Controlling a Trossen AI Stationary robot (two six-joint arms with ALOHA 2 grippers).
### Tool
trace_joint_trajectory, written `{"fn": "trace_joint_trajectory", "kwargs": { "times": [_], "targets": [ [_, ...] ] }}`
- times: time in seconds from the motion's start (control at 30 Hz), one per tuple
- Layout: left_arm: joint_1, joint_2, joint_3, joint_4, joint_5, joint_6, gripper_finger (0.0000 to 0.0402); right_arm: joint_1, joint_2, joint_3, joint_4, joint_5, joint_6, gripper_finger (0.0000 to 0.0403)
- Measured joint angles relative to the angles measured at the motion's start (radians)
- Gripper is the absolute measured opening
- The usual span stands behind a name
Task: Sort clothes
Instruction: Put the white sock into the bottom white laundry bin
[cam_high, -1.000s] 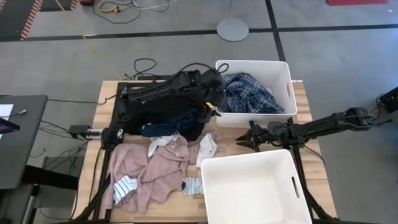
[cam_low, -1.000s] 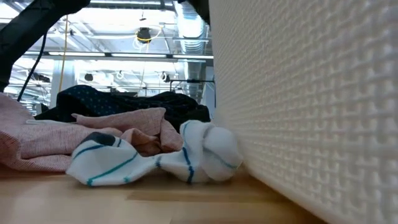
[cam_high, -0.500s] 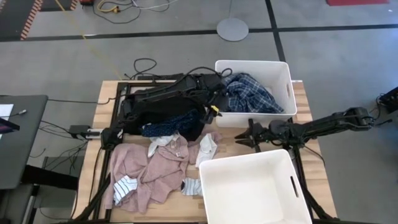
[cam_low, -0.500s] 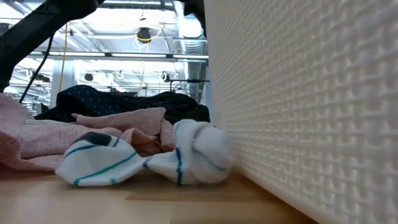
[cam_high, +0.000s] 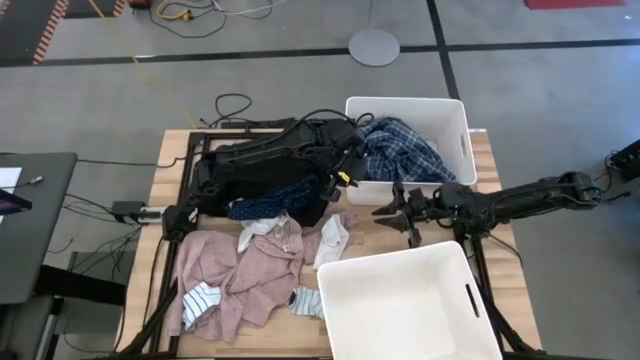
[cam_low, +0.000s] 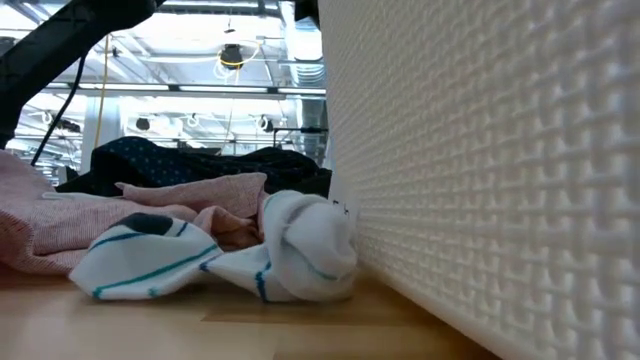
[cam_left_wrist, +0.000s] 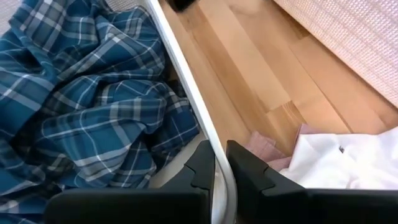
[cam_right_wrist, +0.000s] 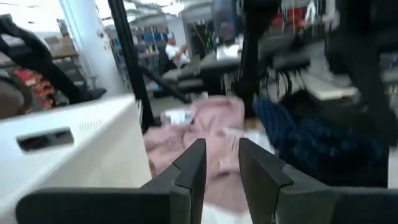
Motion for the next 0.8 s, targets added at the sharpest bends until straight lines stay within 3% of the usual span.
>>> {"fn": "trace_joint_trajectory", "kwargs": {
  "times": [0.5, 0.63, 0.8],
  "targets": [
    [0.001, 0.001, 0.000, 0.003, -0.007, 0.003, 0.0020, 0.030, -0.169, 0.138, -0.014, -0.050, -0.070, 0.0112],
    [-0.001, -0.002, 0.000, 0.008, -0.012, -0.008, 0.0043, 0.095, -0.180, 0.230, -0.065, -0.061, -0.149, 0.0112],
    [-0.011, -0.027, -0.003, 0.038, -0.041, -0.015, 0.0098, 0.172, -0.179, 0.384, -0.303, -0.048, -0.258, 0.0112]
  ]
}}
